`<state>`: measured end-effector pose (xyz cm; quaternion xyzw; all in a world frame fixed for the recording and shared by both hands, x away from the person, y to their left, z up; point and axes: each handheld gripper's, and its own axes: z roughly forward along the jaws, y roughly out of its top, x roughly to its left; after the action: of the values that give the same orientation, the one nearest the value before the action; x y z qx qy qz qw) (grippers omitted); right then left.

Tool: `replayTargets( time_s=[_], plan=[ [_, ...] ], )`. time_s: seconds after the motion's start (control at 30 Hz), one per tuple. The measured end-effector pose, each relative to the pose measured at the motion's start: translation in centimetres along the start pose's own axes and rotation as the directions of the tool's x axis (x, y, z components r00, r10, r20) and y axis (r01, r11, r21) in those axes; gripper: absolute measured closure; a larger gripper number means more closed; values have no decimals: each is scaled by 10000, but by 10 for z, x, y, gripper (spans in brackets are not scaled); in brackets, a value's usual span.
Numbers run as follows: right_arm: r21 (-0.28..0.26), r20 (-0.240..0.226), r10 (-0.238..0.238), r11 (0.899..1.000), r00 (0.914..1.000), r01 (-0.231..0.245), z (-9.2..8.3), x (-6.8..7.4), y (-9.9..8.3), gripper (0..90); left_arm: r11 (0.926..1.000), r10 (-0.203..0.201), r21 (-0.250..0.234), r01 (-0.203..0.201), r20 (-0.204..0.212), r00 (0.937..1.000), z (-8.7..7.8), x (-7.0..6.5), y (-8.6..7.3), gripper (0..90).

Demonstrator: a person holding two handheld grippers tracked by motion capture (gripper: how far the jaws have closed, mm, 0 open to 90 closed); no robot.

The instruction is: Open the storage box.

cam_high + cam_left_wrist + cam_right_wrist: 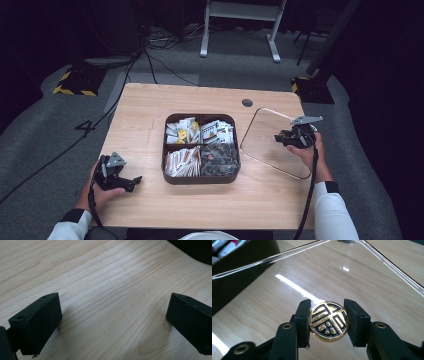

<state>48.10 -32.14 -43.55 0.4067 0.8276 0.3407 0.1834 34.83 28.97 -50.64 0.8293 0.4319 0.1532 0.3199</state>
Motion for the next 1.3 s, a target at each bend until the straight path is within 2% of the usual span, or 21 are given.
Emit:
replayTargets(
  time_s=[0.23,0.43,0.87,1.17,1.3],
  plan=[
    [377,-155,-13,9993,9999,19,18,0,-8,596,10000,2,0,-2,-2,10000,0,0,0,5],
    [564,-225,64,9984,9997,-51,25,1,-13,596,10000,3,0,-3,-2,10000,0,0,0,5],
    [694,-368,-14,9976,9993,39,34,3,-22,595,10000,39,-1,-39,5,10000,0,0,0,5],
    [851,-302,-46,9963,9995,72,37,3,-27,595,10000,35,1,-35,9,10000,0,0,0,5],
    [631,-448,277,9977,9986,-248,37,0,-33,589,10000,57,3,-57,29,10000,0,0,0,5]
  ],
)
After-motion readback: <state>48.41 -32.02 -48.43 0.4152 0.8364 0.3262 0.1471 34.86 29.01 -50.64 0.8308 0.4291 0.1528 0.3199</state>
